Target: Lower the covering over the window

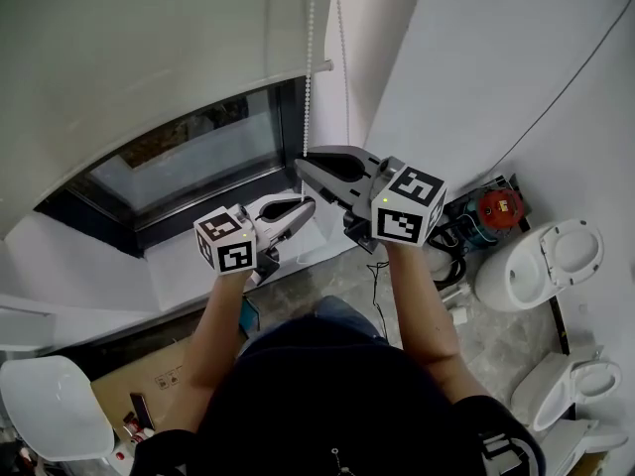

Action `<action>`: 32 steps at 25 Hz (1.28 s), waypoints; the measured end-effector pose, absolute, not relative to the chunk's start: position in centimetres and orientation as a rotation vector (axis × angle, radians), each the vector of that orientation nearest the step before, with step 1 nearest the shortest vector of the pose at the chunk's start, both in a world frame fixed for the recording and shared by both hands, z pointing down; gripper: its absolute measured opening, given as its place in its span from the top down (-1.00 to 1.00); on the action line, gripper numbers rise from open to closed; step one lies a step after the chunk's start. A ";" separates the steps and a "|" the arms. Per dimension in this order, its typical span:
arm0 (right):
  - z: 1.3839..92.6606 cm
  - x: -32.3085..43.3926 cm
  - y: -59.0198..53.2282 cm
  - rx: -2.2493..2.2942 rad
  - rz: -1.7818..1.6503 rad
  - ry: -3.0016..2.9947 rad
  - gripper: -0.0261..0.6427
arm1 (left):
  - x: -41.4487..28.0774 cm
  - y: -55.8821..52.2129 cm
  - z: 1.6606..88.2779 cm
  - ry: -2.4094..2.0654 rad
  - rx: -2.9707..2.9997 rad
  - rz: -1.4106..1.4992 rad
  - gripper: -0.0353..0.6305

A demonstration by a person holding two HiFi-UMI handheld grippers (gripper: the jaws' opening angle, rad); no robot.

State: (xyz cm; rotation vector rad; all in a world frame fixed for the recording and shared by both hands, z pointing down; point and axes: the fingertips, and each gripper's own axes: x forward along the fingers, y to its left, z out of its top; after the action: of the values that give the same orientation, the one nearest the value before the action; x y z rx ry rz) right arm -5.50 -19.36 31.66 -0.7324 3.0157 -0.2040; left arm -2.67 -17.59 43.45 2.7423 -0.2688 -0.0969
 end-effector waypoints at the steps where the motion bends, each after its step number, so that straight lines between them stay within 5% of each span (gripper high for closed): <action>1: 32.1 -5.3 -19.4 -0.751 -0.209 3.029 0.88 | -2.5 -17.6 43.9 -0.274 2.746 -0.063 0.83; 32: 48.8 -6.7 -18.5 -0.904 -0.507 3.284 0.88 | -3.9 -14.0 59.9 -0.339 2.476 0.243 0.83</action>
State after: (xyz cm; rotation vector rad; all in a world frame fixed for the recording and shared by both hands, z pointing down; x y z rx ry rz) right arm -6.65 -18.50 48.77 -0.9045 3.2840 -0.5065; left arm -3.85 -13.98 59.85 2.4765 -0.3391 0.2427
